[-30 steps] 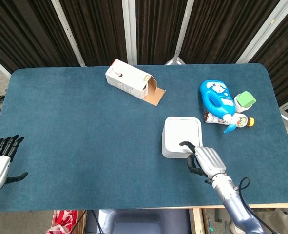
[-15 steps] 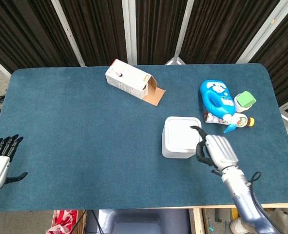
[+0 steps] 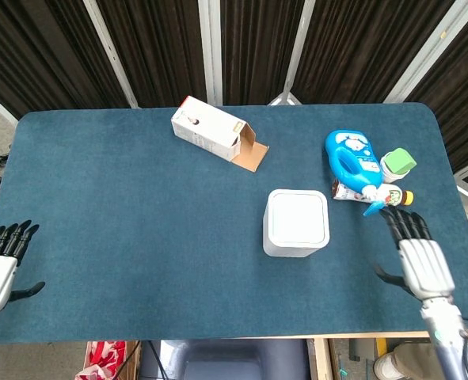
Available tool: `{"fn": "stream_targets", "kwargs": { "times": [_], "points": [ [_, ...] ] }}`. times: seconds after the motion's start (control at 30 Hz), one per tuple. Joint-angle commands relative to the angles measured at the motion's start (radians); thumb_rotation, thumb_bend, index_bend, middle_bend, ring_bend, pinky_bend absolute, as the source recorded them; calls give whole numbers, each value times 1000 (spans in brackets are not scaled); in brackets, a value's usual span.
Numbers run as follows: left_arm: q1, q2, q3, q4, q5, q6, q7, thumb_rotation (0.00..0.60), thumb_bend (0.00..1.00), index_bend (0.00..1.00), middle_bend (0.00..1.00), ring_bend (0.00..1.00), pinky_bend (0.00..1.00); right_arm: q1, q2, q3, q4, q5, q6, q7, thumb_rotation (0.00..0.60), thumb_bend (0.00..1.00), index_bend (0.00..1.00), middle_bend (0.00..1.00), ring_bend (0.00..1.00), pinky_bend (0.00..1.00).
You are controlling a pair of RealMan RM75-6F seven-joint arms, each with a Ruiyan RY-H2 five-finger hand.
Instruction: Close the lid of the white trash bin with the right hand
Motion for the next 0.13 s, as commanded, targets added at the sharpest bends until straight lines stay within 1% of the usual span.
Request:
{"fn": "stream_targets", "kwargs": {
  "times": [0.03,0.1,0.13],
  "points": [
    [1,-3,-1,-1,3,5,7,600,0,0,0,0,0,-107,-63,-70,156,-104,108,41,600,262,0,0,0,0],
    [2,-4,-1,0,5,7,10,600,0,0,0,0,0,-139,-85,-75,224,-139,153,46,600,262,0,0,0,0],
    [2,-5,-1,0,5,8,11,600,0,0,0,0,0,-147,-92,-75,241,-148,166,47,600,262,0,0,0,0]
  ]
}}
